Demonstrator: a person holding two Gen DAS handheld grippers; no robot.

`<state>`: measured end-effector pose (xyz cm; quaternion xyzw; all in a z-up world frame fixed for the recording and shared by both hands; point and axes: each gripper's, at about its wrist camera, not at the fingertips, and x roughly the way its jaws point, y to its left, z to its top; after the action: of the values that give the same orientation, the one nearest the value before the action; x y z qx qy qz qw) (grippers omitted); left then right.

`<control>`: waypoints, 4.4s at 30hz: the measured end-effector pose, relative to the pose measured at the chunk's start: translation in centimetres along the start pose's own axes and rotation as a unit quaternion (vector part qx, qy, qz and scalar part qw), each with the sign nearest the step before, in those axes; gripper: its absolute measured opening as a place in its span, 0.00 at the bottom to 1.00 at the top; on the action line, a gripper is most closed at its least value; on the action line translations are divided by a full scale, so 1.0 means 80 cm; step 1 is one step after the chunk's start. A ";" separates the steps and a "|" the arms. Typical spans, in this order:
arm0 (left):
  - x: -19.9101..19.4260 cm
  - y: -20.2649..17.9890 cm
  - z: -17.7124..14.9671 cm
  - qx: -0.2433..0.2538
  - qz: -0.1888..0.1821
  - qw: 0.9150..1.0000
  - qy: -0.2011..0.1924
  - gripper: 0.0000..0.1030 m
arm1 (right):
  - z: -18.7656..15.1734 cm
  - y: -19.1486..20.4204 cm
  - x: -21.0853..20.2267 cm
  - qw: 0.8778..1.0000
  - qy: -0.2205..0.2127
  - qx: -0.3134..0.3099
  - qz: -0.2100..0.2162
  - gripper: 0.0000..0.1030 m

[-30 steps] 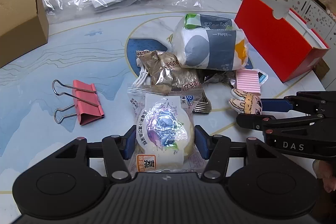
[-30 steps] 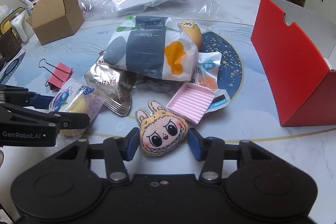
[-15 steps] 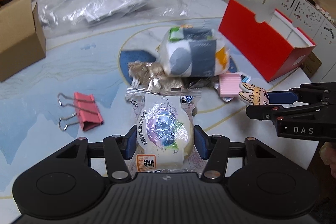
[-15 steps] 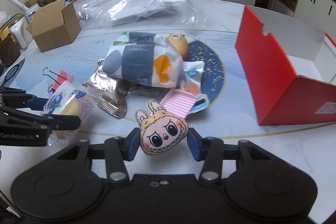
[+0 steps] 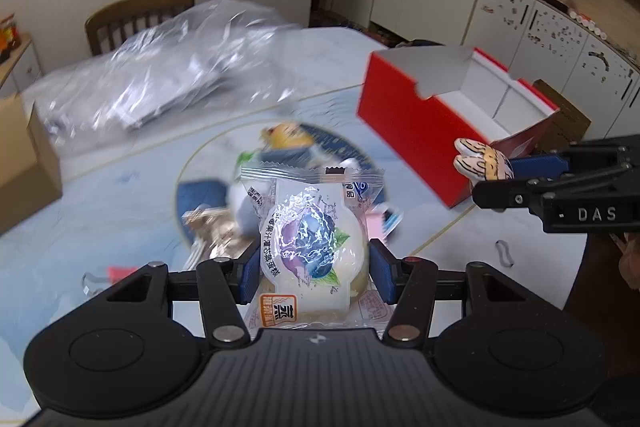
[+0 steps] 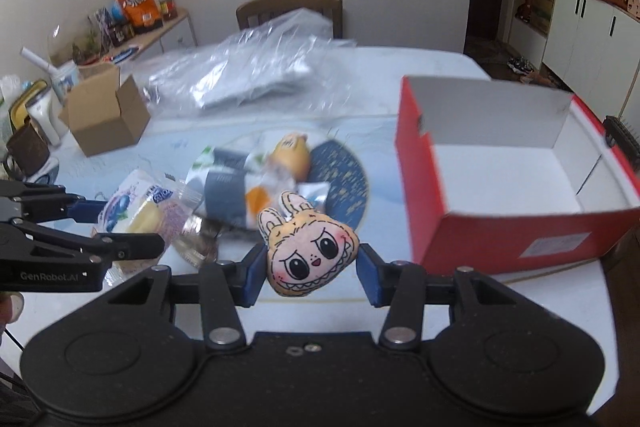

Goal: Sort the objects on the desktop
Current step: 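Carry the bun with the left tool while the right tool carries the doll into the shoebox, then open the left tool releasing the bun while the right tool releases the doll in the box, then withdraw both tools from the shoebox back toward the item pile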

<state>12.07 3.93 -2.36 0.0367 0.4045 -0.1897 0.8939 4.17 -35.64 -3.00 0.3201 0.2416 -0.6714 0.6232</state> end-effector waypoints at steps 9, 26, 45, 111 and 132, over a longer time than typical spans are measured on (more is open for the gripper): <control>0.016 -0.070 0.046 0.017 -0.001 1.000 -0.012 0.52 | 0.020 -0.073 -0.018 1.000 -0.010 0.005 -0.007 0.46; 0.071 -0.180 0.111 0.039 0.001 0.999 -0.020 0.52 | 0.029 -0.195 -0.028 0.997 -0.019 0.049 -0.061 0.46; 0.175 -0.246 0.187 0.104 -0.001 0.994 0.020 0.52 | 0.051 -0.300 0.015 0.995 0.001 0.028 -0.095 0.46; 0.206 -0.230 0.207 0.044 0.019 0.998 0.033 0.78 | 0.083 -0.329 0.053 0.994 0.039 0.054 -0.088 0.81; 0.095 -0.173 0.149 0.005 0.020 0.999 -0.029 0.83 | 0.080 -0.230 0.007 0.993 -0.038 0.085 -0.079 0.91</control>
<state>19.99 -13.80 1.25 0.0440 0.3766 -0.1753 0.9086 -14.90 -38.72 -0.42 0.3258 0.1846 -0.7483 0.5476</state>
